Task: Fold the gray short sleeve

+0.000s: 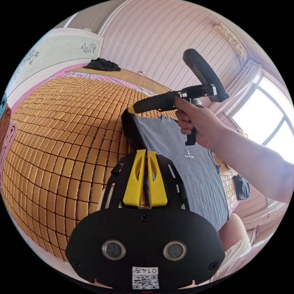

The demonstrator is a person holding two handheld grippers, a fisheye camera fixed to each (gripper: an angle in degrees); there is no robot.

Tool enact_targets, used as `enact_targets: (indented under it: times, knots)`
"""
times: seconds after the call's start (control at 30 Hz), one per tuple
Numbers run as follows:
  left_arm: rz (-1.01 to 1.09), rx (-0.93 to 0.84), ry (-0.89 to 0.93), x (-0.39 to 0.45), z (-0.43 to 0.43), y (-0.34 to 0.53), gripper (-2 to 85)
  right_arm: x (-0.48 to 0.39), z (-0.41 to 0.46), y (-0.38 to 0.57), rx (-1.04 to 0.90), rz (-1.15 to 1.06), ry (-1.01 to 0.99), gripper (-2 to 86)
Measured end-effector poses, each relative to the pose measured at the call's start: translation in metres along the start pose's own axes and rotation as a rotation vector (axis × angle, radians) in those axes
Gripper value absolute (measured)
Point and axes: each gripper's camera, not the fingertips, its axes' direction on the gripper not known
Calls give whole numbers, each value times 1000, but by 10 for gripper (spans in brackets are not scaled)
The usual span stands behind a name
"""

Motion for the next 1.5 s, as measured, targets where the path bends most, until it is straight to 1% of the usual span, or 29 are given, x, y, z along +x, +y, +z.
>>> enact_targets:
  times: [0.07, 0.17, 0.23, 0.33, 0.4, 0.47, 0.53, 0.67, 0.73, 0.8, 0.83, 0.93, 1.0, 1.03, 1.07, 1.13, 1.2, 1.23, 1.27, 1.3, 1.33, 1.4, 1.47, 1.5]
  knots:
    - [-16, -3, -5, -3, -1, 4, -5, 12, -5, 7, 39, 34, -59, -6]
    - [-61, -17, 10, -11, 0, 11, 15, 25, -2, 18, 1, 72, -92, 0]
    - [-87, -19, 32, -15, -2, 13, 36, 23, 4, 24, -48, 52, -64, 4]
    - [-87, -19, 18, -15, -2, 11, 45, 11, 25, 28, -154, -13, 10, 10]
    - [-75, -42, 12, -12, 4, 8, 49, 1, 48, 30, -242, -45, 99, 20]
    - [-56, -92, 13, -10, 15, 3, 49, -2, 63, 32, -285, -46, 186, 23]
    - [-40, -154, -5, -8, 28, -3, 38, -1, 63, 33, -236, -24, 217, 16]
    - [-84, -138, -27, -12, 28, -8, 18, 22, 62, 40, -203, 110, 196, 14]
    - [-155, -117, -9, -21, 26, -9, 5, 38, 59, 46, -189, 192, 127, 19]
    - [-230, -77, -6, -30, 20, -7, -4, 52, 44, 62, -124, 262, 33, 28]
    - [-274, -53, -32, -35, 14, -5, -7, 55, 38, 68, -100, 264, 14, 33]
    - [-298, -39, -27, -39, 4, -3, -9, 62, -1, 104, 22, 247, -74, 54]
    - [-275, -29, -32, -34, -4, -1, -9, 67, -38, 153, 132, 250, -148, 57]
    - [-246, -35, -32, -27, -9, 1, -9, 67, -47, 168, 153, 252, -160, 57]
    - [-230, -38, -25, -23, -11, 3, -8, 68, -64, 203, 188, 262, -164, 58]
    - [-150, -84, 19, -2, -20, 13, -5, 68, -83, 263, 189, 290, -128, 59]
    - [-62, -138, 53, 20, -26, 25, 3, 64, -102, 351, 121, 363, -13, 60]
    - [-18, -188, 58, 33, -29, 35, 20, 63, -105, 373, 97, 389, 21, 60]
    - [-1, -213, 57, 39, -31, 40, 28, 58, -112, 417, 43, 446, 78, 62]
    - [30, -259, 53, 51, -33, 50, 36, 53, -117, 458, -14, 496, 113, 65]
    - [57, -302, 40, 60, -36, 60, 42, 50, -120, 478, -43, 520, 124, 67]
    - [75, -350, 9, 71, -40, 71, 47, 38, -127, 543, -149, 614, 164, 79]
    - [94, -278, 16, 81, -51, 73, 50, 32, -130, 580, -198, 670, 172, 82]
    - [102, -291, -1, 88, -54, 68, 50, 30, -130, 599, -214, 703, 176, 83]
